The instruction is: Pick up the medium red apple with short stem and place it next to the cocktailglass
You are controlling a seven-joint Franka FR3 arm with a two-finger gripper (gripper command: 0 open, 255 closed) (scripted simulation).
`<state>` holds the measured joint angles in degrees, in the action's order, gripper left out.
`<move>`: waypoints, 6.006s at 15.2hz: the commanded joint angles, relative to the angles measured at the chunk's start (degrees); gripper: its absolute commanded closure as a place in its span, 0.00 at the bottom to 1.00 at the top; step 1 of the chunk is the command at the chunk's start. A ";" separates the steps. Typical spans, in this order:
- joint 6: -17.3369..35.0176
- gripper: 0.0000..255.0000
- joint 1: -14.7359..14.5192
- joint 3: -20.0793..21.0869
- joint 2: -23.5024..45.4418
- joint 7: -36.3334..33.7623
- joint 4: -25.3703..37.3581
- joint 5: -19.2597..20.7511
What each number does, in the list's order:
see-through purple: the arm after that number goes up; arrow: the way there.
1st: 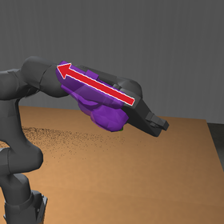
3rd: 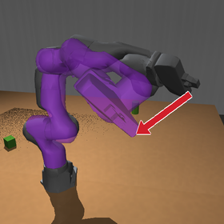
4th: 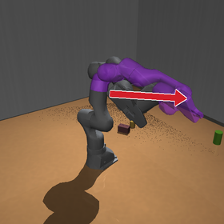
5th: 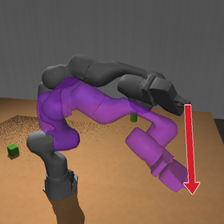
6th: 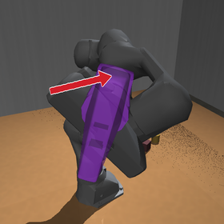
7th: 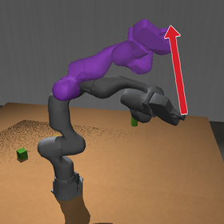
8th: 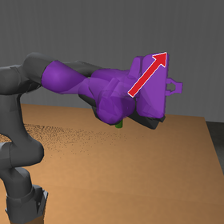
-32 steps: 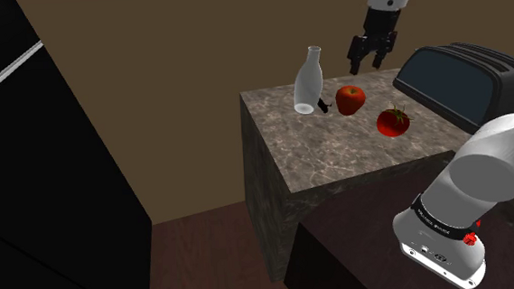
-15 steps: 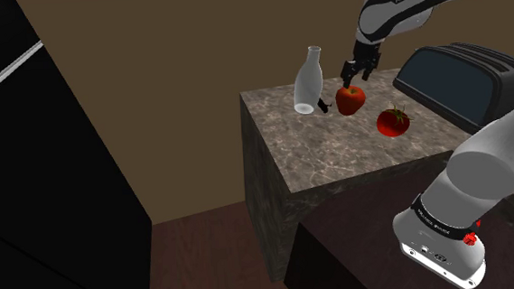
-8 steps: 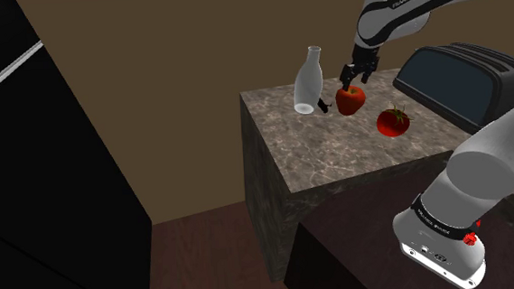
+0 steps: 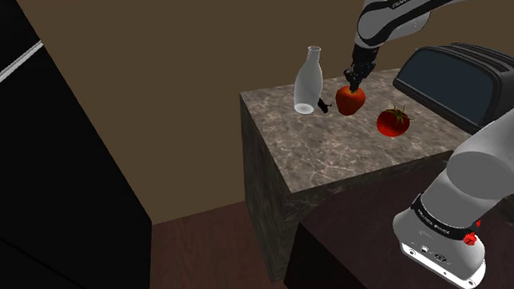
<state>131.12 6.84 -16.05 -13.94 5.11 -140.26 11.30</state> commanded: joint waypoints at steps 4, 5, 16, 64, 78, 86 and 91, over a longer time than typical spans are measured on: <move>0.00 1.00 0.00 0.00 0.01 0.00 0.00 0.00; 0.01 1.00 0.00 0.00 0.01 0.00 0.00 0.00; -9.13 1.00 -0.13 0.81 -3.90 0.42 5.28 -0.21; -46.44 1.00 -1.21 2.70 -1.45 4.32 45.14 -2.76; -51.15 1.00 2.89 -0.36 -22.31 11.21 30.47 3.14; -56.21 1.00 6.28 -3.55 -33.88 17.86 25.49 8.05; -59.88 1.00 8.31 -6.09 -39.81 22.91 24.55 11.73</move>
<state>72.15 14.75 -21.75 -52.62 26.98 -115.70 22.33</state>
